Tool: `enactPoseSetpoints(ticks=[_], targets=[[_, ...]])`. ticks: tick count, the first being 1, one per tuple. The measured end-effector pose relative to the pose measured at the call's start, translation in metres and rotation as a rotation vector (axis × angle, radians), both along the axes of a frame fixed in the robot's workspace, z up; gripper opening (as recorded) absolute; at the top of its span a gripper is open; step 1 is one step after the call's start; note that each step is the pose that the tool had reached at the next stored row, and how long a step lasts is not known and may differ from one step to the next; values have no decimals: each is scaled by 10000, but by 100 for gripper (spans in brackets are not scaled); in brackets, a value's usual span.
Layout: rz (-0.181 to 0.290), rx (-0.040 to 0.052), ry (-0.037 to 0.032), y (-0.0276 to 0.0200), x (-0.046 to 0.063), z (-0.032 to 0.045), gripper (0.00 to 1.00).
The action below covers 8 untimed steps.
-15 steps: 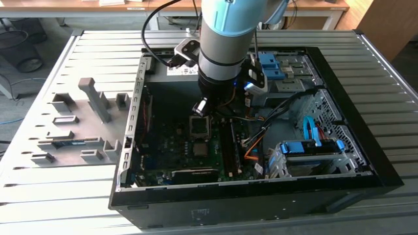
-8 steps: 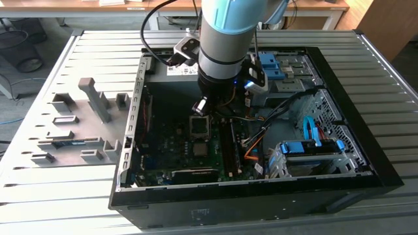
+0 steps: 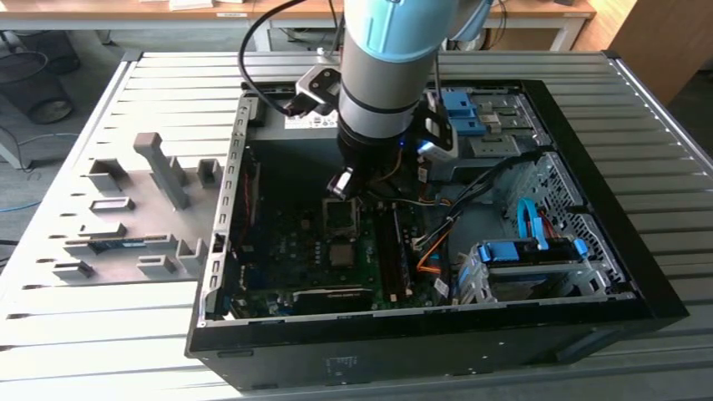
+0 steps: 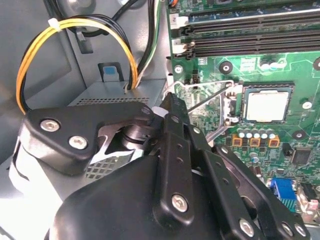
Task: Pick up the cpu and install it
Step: 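Close the cpu cover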
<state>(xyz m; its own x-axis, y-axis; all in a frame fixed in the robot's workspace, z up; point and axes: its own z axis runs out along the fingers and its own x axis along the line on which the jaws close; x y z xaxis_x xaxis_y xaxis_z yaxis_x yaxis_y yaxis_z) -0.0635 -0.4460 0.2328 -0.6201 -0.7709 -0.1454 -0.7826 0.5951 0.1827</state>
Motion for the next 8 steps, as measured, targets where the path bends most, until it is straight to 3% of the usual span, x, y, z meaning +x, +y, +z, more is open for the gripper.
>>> enactPoseSetpoints(ticks=[8], targets=[[28,0,0,-99,-1,0,10]])
